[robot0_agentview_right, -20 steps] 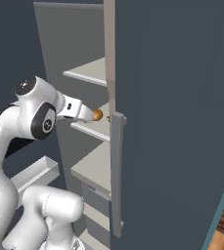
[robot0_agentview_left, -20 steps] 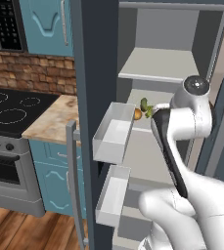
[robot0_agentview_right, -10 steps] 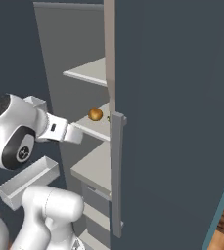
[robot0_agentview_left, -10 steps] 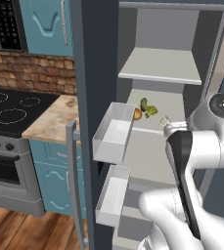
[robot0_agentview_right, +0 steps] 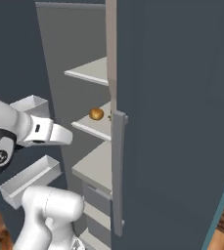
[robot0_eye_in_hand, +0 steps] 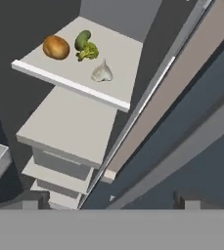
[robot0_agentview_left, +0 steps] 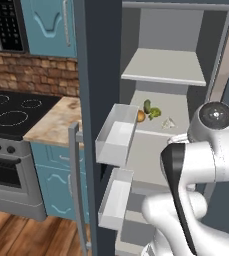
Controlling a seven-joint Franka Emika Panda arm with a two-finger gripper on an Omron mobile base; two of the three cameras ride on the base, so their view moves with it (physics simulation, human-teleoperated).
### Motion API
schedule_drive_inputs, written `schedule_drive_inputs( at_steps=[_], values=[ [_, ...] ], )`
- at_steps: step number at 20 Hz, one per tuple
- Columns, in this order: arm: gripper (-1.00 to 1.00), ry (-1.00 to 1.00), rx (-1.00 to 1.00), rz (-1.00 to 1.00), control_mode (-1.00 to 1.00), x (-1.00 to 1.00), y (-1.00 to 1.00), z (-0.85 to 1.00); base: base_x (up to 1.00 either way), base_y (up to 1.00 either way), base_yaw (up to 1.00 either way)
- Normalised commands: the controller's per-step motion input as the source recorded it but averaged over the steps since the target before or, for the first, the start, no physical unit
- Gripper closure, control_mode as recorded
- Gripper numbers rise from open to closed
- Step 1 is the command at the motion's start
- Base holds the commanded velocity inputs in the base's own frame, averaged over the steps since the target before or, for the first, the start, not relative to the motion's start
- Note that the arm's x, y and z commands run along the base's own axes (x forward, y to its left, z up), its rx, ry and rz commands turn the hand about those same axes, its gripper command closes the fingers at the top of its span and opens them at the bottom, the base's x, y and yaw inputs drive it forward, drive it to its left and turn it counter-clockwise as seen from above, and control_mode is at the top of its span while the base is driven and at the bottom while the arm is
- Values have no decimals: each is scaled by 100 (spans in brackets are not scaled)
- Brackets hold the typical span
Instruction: Take the cucumber and broccoli from the highest rack and move them to the second highest rack where the potato and garlic are located, to maximize freezer space. Close the freezer door after rearranging.
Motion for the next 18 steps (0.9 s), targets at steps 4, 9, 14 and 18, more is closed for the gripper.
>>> schedule_drive_inputs(
  at_steps=[4, 9, 14, 18],
  values=[
    [-100, 0, 0, 0, 100, 0, 0, 0, -87, 40, 0],
    [-100, 0, 0, 0, 100, 0, 0, 0, -57, 65, 0],
    [-100, 0, 0, 0, 100, 0, 0, 0, -4, 99, -9],
    [-100, 0, 0, 0, 100, 0, 0, 0, 0, 99, -37]
  ],
)
